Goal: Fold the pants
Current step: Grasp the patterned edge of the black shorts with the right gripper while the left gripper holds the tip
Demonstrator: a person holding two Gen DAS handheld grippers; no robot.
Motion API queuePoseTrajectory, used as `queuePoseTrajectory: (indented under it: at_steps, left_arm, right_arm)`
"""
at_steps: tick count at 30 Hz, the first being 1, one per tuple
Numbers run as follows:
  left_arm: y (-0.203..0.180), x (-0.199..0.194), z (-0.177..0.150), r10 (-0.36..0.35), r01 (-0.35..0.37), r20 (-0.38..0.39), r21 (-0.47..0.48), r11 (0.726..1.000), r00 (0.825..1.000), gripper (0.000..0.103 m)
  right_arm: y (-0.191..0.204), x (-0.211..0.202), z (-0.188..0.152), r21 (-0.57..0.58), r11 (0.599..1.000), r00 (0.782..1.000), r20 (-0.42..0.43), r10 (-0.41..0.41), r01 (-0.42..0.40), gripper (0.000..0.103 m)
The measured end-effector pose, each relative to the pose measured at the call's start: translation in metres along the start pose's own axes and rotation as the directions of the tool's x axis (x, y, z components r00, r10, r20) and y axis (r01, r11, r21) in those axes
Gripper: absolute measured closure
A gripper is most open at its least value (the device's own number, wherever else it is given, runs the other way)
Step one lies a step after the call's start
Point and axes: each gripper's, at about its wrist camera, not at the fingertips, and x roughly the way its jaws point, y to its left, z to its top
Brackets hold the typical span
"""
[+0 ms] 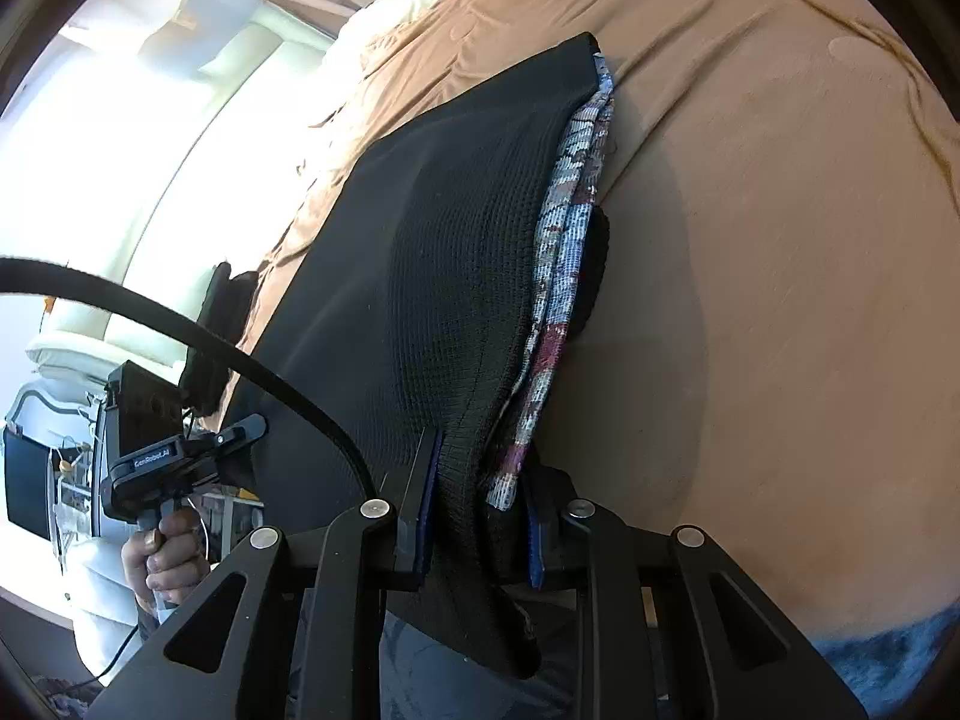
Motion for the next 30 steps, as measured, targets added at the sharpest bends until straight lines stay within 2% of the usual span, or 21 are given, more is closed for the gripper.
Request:
queuePoseTrajectory:
  at_steps: [4, 7, 9, 10, 11, 12, 16, 19, 25, 30]
  left_arm:
    - [0.01, 0.006, -0.006, 0.022, -0.022, -0.044, 0.002, 1.0, 0.999, 0.091]
    - [0.013, 0.01, -0.005, 0.059, -0.059, -0.053, -0.002, 0.998, 0.997, 0.076]
    - [0.01, 0.01, -0.002, 0.064, -0.063, -0.054, 0.012, 0.998, 0.997, 0.072]
    - [0.007, 0.01, 0.002, 0.074, -0.073, -0.052, 0.024, 0.997, 0.996, 0.067]
    - [0.006, 0.01, 0.003, 0.079, -0.078, -0.049, 0.03, 0.997, 0.996, 0.061]
    - [0.003, 0.011, 0.005, 0.086, -0.084, -0.042, 0.037, 0.996, 0.995, 0.059]
    - [-0.005, 0.014, 0.018, 0.109, -0.107, -0.027, 0.057, 0.993, 0.994, 0.052]
    - [-0.009, 0.021, 0.028, 0.117, -0.115, -0.025, 0.065, 0.991, 0.993, 0.051]
    - [-0.012, 0.037, 0.049, 0.125, -0.121, -0.038, 0.082, 0.989, 0.991, 0.051]
    - [-0.011, 0.049, 0.063, 0.121, -0.116, -0.051, 0.087, 0.989, 0.991, 0.051]
  right_arm:
    - [0.002, 0.006, -0.006, -0.001, 1.0, 1.0, -0.012, -0.002, 0.002, 0.083]
    - [0.001, 0.003, -0.005, -0.013, 1.0, 1.0, -0.02, -0.02, 0.02, 0.078]
    - [0.002, -0.002, -0.002, -0.027, 0.999, 0.999, -0.026, -0.043, 0.042, 0.064]
    - [0.003, -0.006, 0.0, -0.032, 0.998, 0.999, -0.019, -0.048, 0.048, 0.058]
    - [0.003, -0.011, 0.002, -0.036, 0.998, 0.999, -0.007, -0.047, 0.046, 0.043]
    - [0.003, -0.016, 0.004, -0.037, 0.998, 0.999, 0.009, -0.042, 0.042, 0.034]
    - [-0.006, -0.036, 0.026, -0.018, 1.0, 0.998, 0.068, 0.0, 0.001, 0.033]
    - [-0.015, -0.038, 0.041, 0.005, 1.0, 0.997, 0.078, 0.027, -0.028, 0.033]
    - [-0.038, -0.008, 0.068, 0.091, 0.992, 0.995, 0.059, 0.08, -0.086, 0.033]
    - [-0.041, 0.027, 0.079, 0.112, 0.988, 0.994, 0.042, 0.099, -0.103, 0.03]
